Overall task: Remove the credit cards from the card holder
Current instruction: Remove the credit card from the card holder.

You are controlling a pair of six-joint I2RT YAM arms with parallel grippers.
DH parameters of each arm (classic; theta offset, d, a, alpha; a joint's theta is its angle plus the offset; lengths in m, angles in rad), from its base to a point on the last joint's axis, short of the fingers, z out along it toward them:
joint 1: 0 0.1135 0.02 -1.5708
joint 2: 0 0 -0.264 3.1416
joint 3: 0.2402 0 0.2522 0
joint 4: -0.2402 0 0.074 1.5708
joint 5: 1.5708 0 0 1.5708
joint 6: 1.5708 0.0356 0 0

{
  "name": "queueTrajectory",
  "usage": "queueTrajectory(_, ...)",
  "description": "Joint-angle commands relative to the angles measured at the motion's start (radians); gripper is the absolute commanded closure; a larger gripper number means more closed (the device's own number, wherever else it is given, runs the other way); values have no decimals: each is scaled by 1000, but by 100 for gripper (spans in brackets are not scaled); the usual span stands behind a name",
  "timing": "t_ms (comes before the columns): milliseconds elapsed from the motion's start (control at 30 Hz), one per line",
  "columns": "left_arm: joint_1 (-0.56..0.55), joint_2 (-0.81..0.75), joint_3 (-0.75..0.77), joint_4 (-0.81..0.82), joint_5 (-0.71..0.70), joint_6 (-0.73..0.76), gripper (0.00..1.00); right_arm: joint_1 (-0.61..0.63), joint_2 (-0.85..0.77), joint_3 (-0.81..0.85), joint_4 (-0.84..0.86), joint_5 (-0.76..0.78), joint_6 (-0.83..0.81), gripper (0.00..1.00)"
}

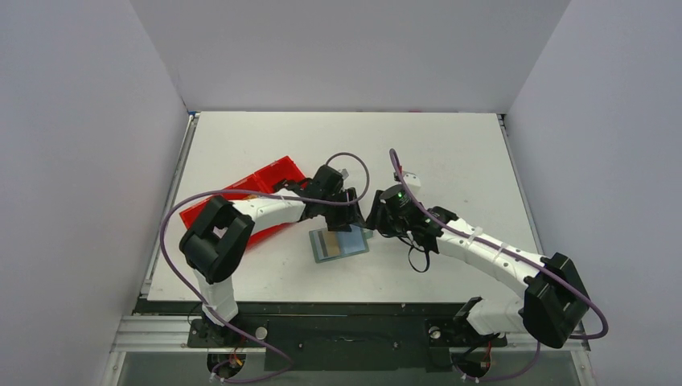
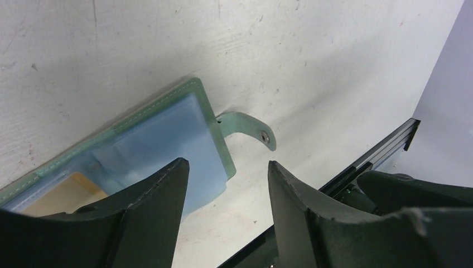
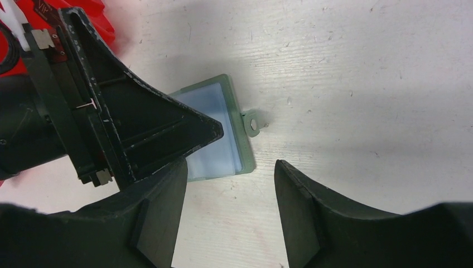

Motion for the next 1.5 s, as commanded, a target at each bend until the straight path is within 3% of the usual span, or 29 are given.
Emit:
queueTrajectory(0, -1, -6, 65, 33, 15, 16, 47, -6, -28, -10, -4, 25, -14, 45)
queueTrajectory(233, 37, -131, 41, -63, -71, 48, 46, -1, 15, 11, 33, -67, -46, 45)
queueTrajectory(500, 99, -340, -155, -157, -182, 66, 44, 81, 142, 100, 90, -151, -85, 47)
queueTrajectory(700, 195, -471, -285, -195, -189, 60, 47, 154, 294, 207, 96, -178, -104, 49)
queueTrajectory(933, 279, -530, -314, -258, -148, 97, 50, 185, 448, 305, 39, -174, -130, 50)
queueTrajectory(1267, 282, -460, -300, -258, -77, 97, 79, 147, 550, 337, 40, -266, -151, 50)
queueTrajectory(1467, 277, -393, -276, -238, -41, 97, 88, 68, 533, 248, 163, -389, -108, 49)
